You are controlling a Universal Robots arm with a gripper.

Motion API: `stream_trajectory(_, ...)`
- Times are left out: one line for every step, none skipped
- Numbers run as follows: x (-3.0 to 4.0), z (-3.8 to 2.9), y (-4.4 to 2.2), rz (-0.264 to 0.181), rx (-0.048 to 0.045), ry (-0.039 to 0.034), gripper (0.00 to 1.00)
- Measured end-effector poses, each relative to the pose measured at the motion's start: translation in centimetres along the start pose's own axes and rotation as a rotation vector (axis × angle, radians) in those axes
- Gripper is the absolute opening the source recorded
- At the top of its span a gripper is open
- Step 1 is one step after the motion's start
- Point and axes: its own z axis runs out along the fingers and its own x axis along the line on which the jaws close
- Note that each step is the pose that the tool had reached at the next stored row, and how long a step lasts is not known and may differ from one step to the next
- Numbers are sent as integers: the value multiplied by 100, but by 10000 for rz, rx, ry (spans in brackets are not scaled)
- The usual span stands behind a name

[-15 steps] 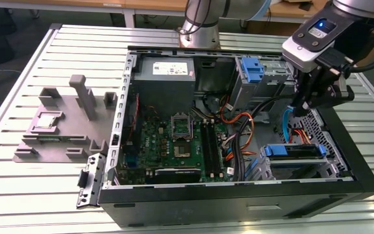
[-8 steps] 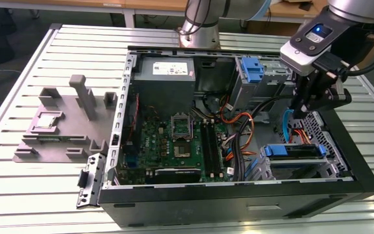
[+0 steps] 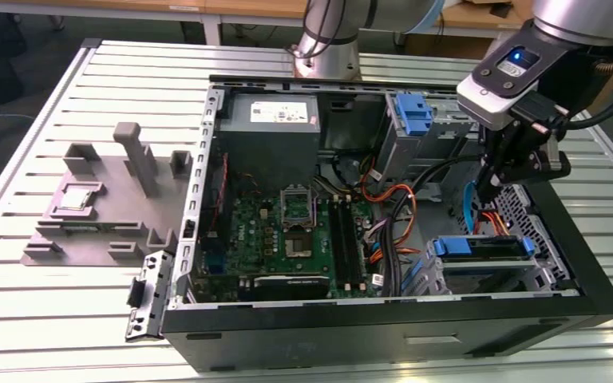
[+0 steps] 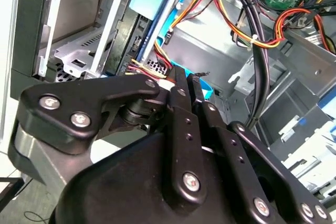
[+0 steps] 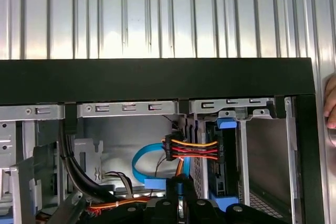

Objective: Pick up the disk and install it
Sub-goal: 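Insert the second disk wire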

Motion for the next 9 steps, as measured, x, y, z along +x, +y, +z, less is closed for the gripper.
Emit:
stream_trajectory(1,4,0,-1,-1,-15,16)
stream_trajectory(1,7,0,-1,-1,-25,16)
stream_trajectory(1,9,0,-1,-2,-34,16)
stream_trajectory(1,9,0,-1,-2,-41,16)
stream_trajectory(1,9,0,-2,-2,-42,16)
stream_trajectory(0,11,0,-2,-2,-40,16)
stream_trajectory(-5,13,0,-1,-3,-37,16)
stream_trajectory(-11,13,0,-1,-2,-39,16)
stream_trajectory(-20,14,1,-2,-3,-40,16)
